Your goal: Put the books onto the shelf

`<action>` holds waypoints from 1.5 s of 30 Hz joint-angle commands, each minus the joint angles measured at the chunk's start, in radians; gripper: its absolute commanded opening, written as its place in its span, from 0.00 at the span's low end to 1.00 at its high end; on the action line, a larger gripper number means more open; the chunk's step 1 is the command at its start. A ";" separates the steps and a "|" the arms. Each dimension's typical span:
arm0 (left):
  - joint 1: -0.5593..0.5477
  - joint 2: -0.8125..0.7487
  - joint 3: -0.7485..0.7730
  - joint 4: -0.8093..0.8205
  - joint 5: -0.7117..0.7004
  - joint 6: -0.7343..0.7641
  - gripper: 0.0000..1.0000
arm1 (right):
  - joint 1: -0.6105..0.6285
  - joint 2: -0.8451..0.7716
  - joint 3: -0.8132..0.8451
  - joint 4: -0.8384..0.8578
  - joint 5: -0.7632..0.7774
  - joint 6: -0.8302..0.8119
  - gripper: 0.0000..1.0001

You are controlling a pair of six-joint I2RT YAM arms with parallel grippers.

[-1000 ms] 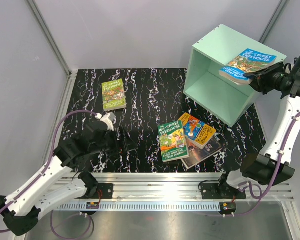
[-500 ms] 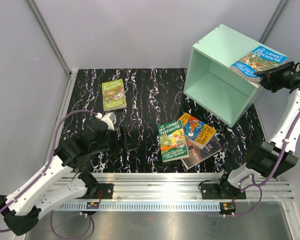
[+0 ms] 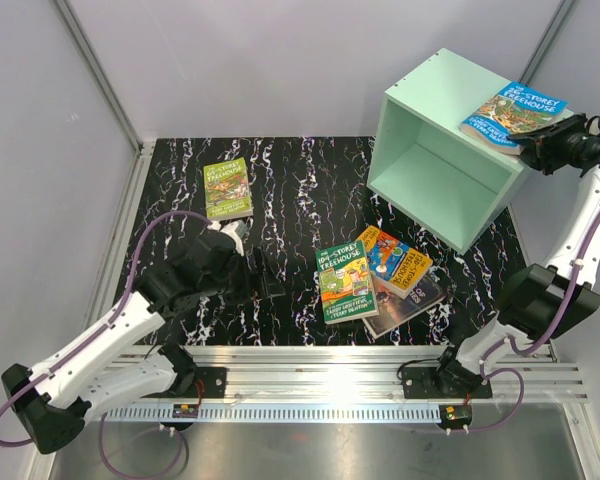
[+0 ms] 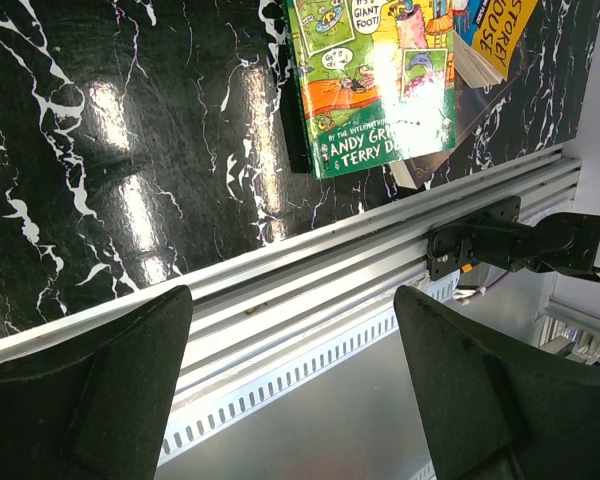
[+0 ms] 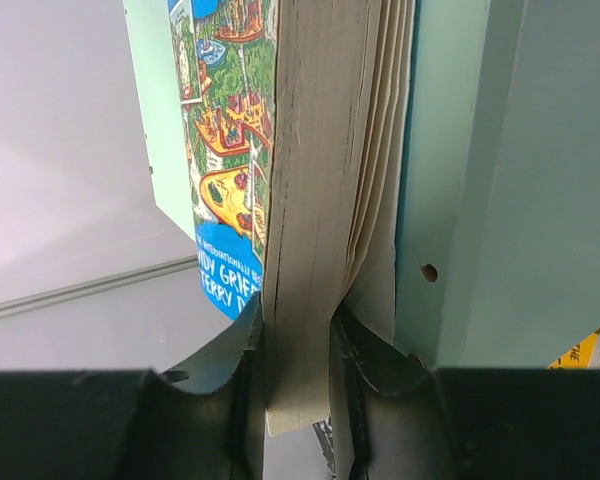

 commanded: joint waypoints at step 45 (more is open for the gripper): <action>0.018 0.465 0.006 0.342 0.288 0.163 0.87 | 0.087 -1.090 -1.034 -0.262 0.225 -0.035 1.00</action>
